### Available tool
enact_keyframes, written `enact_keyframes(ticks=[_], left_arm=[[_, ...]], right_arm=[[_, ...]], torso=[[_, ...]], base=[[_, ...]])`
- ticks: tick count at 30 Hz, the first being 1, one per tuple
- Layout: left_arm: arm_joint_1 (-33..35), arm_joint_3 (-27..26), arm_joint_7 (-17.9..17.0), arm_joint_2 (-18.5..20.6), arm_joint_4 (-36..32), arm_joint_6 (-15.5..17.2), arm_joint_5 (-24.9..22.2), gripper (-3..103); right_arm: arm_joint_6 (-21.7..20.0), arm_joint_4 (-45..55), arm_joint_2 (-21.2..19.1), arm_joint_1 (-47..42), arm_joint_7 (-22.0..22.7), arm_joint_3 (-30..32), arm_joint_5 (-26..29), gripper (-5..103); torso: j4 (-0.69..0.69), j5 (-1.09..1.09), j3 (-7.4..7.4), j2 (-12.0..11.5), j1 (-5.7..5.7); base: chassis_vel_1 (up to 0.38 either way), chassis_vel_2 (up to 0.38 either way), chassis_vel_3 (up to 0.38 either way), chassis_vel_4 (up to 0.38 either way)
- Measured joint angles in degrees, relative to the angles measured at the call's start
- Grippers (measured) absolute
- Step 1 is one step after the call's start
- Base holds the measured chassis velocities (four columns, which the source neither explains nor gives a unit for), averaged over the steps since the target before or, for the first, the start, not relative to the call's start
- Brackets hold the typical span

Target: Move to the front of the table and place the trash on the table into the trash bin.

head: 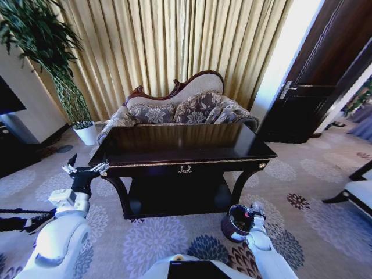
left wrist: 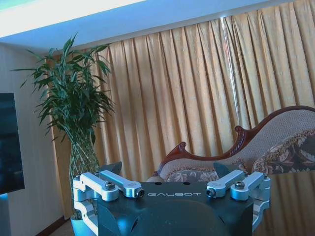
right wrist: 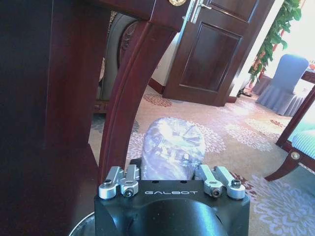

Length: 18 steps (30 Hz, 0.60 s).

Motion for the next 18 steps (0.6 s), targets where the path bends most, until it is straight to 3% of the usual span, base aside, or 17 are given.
enact_keyframes(ticks=[2,3,5,6,8,9,10,11,13,14,18], left_arm=[[0.0,0.0,0.0,0.0,0.0,0.0,0.0,100],[0.1,0.0,0.0,0.0,-0.2,0.0,0.1,100],[0.2,0.0,0.0,0.0,-0.3,-0.1,0.1,100],[0.4,0.0,0.0,0.0,-0.4,-0.1,0.2,100],[0.4,-0.1,0.0,0.0,-0.5,-0.1,0.2,100],[0.5,-0.1,0.0,0.0,-0.5,-0.2,0.2,100],[0.5,-0.2,0.0,0.0,-0.6,-0.3,0.2,100],[0.6,-0.2,0.0,0.0,-0.6,-0.3,0.2,100],[0.6,-0.3,0.0,0.1,-0.7,-0.4,0.2,100],[0.7,-0.3,0.0,0.2,-0.7,-0.5,0.2,100],[0.6,-0.4,0.0,0.4,-0.7,-0.5,0.3,100]], right_arm=[[0.0,0.0,0.0,0.0,0.1,0.1,0.0,45],[0.1,0.0,0.1,0.0,0.2,0.1,0.0,56],[0.2,0.2,0.1,0.0,0.3,0.3,0.1,56],[0.2,0.4,0.1,-0.1,0.3,0.3,0.1,66],[0.2,0.6,0.1,-0.1,0.3,0.3,0.1,66],[0.3,0.8,0.1,-0.2,0.4,0.4,0.1,78],[0.3,1.0,0.1,-0.3,0.4,0.5,0.2,78],[0.3,1.3,0.1,-0.3,0.4,0.6,0.2,88],[0.3,1.6,0.1,-0.5,0.4,0.7,0.3,88],[0.3,1.8,0.1,-0.6,0.4,0.7,0.3,97],[0.3,2.4,0.1,-0.8,0.4,0.7,0.3,100]], torso=[[0.0,0.0,0.0,0.0,0.0],[0.0,0.0,0.0,0.0,0.0],[0.0,-0.01,0.0,0.0,0.0],[0.0,-0.01,0.0,0.0,0.0],[0.0,0.0,0.0,0.0,0.0],[0.0,0.0,0.0,0.0,0.0],[0.0,0.0,0.0,0.0,0.0],[0.0,0.0,0.0,0.0,0.0],[0.0,0.0,0.0,0.0,0.0],[0.0,0.0,0.0,0.0,0.0],[0.0,0.0,0.0,0.0,0.0]], base=[[0.0,0.0,0.0,0.0],[0.0,0.0,0.0,0.0],[0.0,0.0,0.0,0.0],[0.0,0.0,0.0,0.0],[0.0,0.0,0.0,0.0],[0.0,0.0,0.0,0.0],[0.0,0.0,0.0,0.0],[0.0,0.0,0.0,0.0],[0.0,0.0,0.0,0.0],[0.0,0.0,0.0,0.0],[0.0,0.0,0.0,0.0]])
